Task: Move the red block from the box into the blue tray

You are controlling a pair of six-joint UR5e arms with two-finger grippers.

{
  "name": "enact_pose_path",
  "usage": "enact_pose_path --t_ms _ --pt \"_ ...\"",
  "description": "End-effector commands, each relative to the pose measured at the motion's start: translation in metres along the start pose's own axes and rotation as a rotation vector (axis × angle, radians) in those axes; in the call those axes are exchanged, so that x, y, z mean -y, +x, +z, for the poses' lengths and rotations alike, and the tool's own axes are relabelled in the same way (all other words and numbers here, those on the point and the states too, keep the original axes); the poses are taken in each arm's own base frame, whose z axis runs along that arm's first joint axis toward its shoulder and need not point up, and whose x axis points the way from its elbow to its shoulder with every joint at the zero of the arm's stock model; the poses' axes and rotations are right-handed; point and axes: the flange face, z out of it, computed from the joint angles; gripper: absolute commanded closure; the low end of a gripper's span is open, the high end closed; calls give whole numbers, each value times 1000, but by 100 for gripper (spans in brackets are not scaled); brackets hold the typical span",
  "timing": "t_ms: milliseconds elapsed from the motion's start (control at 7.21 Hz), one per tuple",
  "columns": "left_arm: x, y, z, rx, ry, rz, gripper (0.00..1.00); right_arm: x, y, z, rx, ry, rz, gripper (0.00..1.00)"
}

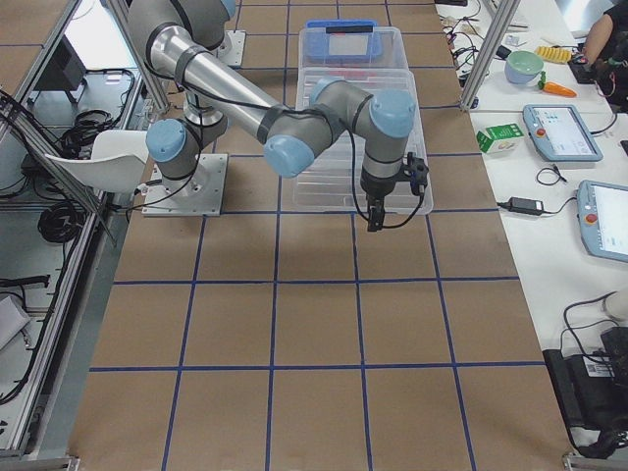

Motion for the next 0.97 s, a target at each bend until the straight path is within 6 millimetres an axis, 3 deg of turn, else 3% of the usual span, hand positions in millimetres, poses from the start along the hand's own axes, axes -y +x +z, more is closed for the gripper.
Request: enact_pose_path --t_ms 0,416,832 --pt "-3 -7 -7 6 11 -8 0 10 16 46 41 -37 6 0" --pt "-5 -7 -3 0 4 -16 0 7 2 63 68 -78 -3 0" --pt "-6 -6 -6 -5 10 -24 0 14 -48 60 86 -76 -66 0"
